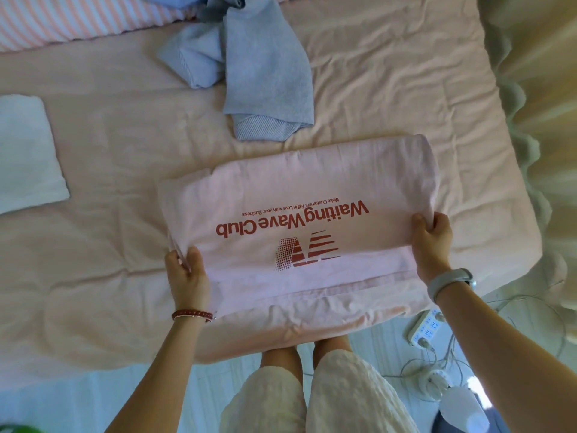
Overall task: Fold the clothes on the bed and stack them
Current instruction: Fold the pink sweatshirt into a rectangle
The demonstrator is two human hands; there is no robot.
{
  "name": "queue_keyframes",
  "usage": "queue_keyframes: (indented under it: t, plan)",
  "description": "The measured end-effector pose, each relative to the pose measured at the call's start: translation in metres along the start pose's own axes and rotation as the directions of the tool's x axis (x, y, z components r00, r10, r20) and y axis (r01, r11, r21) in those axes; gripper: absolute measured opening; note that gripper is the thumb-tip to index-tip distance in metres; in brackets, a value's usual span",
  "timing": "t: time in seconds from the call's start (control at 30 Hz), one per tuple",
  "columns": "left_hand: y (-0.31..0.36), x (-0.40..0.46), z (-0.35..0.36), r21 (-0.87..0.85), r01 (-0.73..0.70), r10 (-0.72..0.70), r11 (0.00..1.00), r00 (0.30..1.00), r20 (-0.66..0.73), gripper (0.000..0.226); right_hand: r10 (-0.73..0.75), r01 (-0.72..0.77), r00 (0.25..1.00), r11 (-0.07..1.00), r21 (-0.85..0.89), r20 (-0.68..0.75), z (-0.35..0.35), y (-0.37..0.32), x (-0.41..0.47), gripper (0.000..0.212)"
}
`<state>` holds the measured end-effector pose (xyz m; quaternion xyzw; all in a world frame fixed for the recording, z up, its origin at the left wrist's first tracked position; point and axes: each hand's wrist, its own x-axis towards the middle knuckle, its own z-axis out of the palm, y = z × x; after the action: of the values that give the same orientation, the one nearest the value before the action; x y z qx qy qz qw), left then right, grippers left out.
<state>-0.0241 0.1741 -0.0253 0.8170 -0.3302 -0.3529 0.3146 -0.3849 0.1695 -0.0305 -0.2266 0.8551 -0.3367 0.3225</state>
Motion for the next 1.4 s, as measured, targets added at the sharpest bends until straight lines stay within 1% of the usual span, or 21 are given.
queue_keyframes:
  t: [0.07,0.1,0.23,0.37,0.5,0.57,0.6,0.63,0.7,0.73,0.8,0.87,0.93,0.97,1.0,1.1,1.17,1.2,1.27,1.33,1.4]
  plan:
    - [-0.008,-0.006,-0.008,0.038,-0.010,0.010,0.999,1.000,-0.001,0.021,0.012,-0.013,1.000,0.998,-0.056,-0.015,-0.008,0.010,-0.009,0.010]
    - [-0.015,-0.009,-0.010,0.053,0.014,-0.015,0.998,1.000,0.020,0.021,0.038,-0.039,0.999,0.995,-0.092,-0.020,-0.011,0.018,-0.014,0.014]
    - [-0.037,-0.017,-0.010,0.250,0.156,-0.197,0.956,0.969,0.149,0.026,0.178,-0.180,0.984,0.960,-0.213,-0.030,-0.009,0.047,-0.025,0.022]
    - [-0.037,-0.008,-0.006,0.353,0.251,-0.306,0.901,0.946,0.109,0.017,0.281,-0.288,0.958,0.929,-0.235,-0.061,-0.001,0.051,-0.024,0.025]
    - [-0.037,-0.005,-0.016,0.390,0.305,-0.394,0.869,0.902,0.173,0.025,0.361,-0.375,0.927,0.899,-0.227,-0.103,-0.003,0.052,-0.030,0.028]
    - [-0.040,-0.011,-0.017,0.375,0.336,-0.402,0.864,0.908,0.113,0.024,0.375,-0.400,0.917,0.867,-0.296,-0.138,-0.003,0.049,-0.033,0.034]
    - [-0.040,-0.015,-0.015,0.365,0.329,-0.372,0.871,0.927,0.054,0.023,0.328,-0.366,0.930,0.848,-0.383,-0.162,-0.002,0.046,-0.034,0.041]
    - [-0.040,-0.019,-0.013,0.385,0.287,-0.306,0.877,0.952,-0.012,0.028,0.236,-0.293,0.955,0.827,-0.480,-0.178,-0.001,0.041,-0.033,0.048]
    - [-0.032,-0.020,-0.005,0.506,0.101,-0.079,0.856,0.995,-0.065,0.047,-0.069,-0.023,0.990,0.785,-0.619,-0.125,0.004,0.027,-0.030,0.056]
    - [-0.026,-0.017,0.002,0.569,-0.021,0.043,0.822,0.999,-0.026,0.053,-0.211,0.135,0.977,0.748,-0.649,-0.040,0.009,0.018,-0.027,0.057]
    - [-0.011,-0.008,0.019,0.658,-0.258,0.219,0.708,0.965,0.142,0.058,-0.367,0.401,0.908,0.628,-0.667,0.201,0.025,-0.001,-0.020,0.056]
    - [0.005,0.005,0.039,0.671,-0.444,0.303,0.593,0.896,0.325,0.059,-0.388,0.589,0.807,0.473,-0.655,0.446,0.048,-0.020,-0.012,0.054]
    - [0.018,0.022,0.057,0.650,-0.555,0.336,0.519,0.832,0.442,0.058,-0.344,0.706,0.708,0.322,-0.631,0.616,0.070,-0.030,0.000,0.053]
    - [0.023,0.034,0.063,0.661,-0.576,0.333,0.481,0.818,0.469,0.056,-0.314,0.728,0.685,0.276,-0.627,0.657,0.078,-0.032,0.009,0.053]
    - [0.025,0.048,0.066,0.687,-0.566,0.300,0.456,0.824,0.480,0.055,-0.276,0.728,0.686,0.259,-0.635,0.673,0.083,-0.033,0.019,0.052]
    - [0.020,0.095,0.059,0.794,-0.444,0.072,0.416,0.886,0.458,0.054,-0.146,0.684,0.726,0.254,-0.683,0.672,0.086,-0.029,0.050,0.050]
    - [0.013,0.112,0.047,0.815,-0.395,-0.024,0.425,0.895,0.446,0.052,-0.129,0.696,0.716,0.210,-0.687,0.686,0.080,-0.025,0.068,0.050]
    - [0.012,0.115,0.043,0.809,-0.387,-0.016,0.442,0.898,0.439,0.051,-0.135,0.697,0.715,0.198,-0.689,0.686,0.075,-0.025,0.077,0.050]
    - [0.013,0.118,0.040,0.807,-0.342,0.086,0.482,0.935,0.345,0.046,-0.163,0.668,0.744,0.209,-0.714,0.648,0.066,-0.026,0.094,0.050]
    - [0.021,0.126,0.040,0.820,-0.295,0.175,0.491,0.955,0.239,0.037,-0.248,0.600,0.799,0.274,-0.751,0.548,0.056,-0.030,0.110,0.049]
    - [0.028,0.134,0.038,0.835,-0.296,0.205,0.463,0.953,0.225,0.033,-0.307,0.533,0.842,0.349,-0.770,0.444,0.046,-0.036,0.122,0.040]
